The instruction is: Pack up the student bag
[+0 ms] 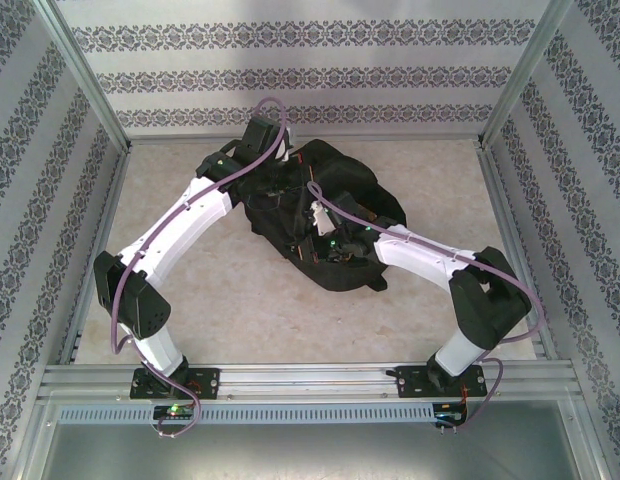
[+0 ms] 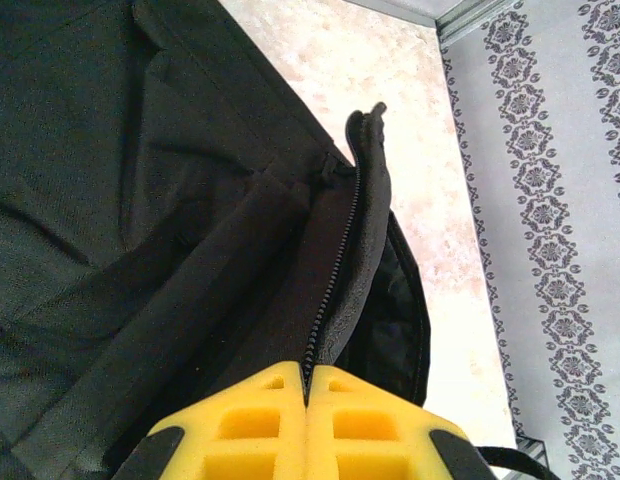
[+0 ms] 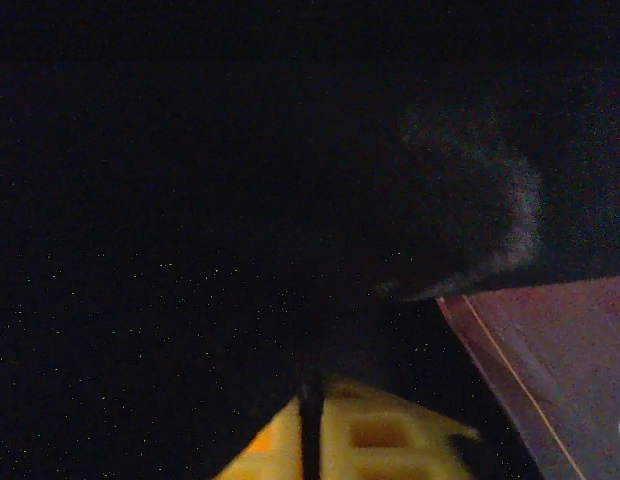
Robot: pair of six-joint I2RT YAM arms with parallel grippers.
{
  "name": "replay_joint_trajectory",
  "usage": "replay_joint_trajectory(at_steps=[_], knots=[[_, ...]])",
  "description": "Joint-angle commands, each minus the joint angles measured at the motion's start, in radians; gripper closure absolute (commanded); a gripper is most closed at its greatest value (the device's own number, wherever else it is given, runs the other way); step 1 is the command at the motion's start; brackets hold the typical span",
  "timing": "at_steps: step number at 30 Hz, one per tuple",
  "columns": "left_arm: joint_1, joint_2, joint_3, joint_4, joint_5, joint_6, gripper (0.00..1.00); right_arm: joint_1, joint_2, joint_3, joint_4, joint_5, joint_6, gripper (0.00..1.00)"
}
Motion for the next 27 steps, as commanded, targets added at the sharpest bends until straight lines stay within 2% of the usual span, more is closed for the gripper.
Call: replay_joint_trajectory(at_steps=[1,11,17,18,20,22,25,27], knots=[[0.012,-0.032,-0.027,0.06,0.025,-0.019,1.0,0.005,-0.011,0.013,0.026,-0.021,-0.004,1.0],[0.011,-0.007,-0.017,0.039,0.014,0.0,1.0,-0.033,-0.175,-0.079,-0.006,0.032,-0.062,1.0],[0.01,0.015,-0.004,0.036,0.041,0.005,0.99,-0.029,-0.219,-0.089,-0.062,0.031,-0.111,1.0],[0.01,0.019,0.0,0.038,0.055,0.006,0.94,-0.027,-0.225,-0.088,-0.072,0.041,-0.115,1.0],[0.01,0.033,0.024,0.019,0.081,0.008,0.68,-0.021,-0.24,-0.089,-0.083,0.051,-0.117,1.0],[0.009,0.028,0.038,-0.016,0.073,0.015,0.49,-0.018,-0.25,-0.089,-0.093,0.065,-0.111,1.0],[0.014,-0.023,0.015,-0.073,0.009,0.036,0.36,-0.008,-0.275,-0.092,-0.102,0.115,-0.089,1.0],[0.027,-0.082,-0.04,-0.086,-0.027,0.012,0.34,-0.006,-0.3,-0.105,-0.09,0.149,-0.061,1.0]])
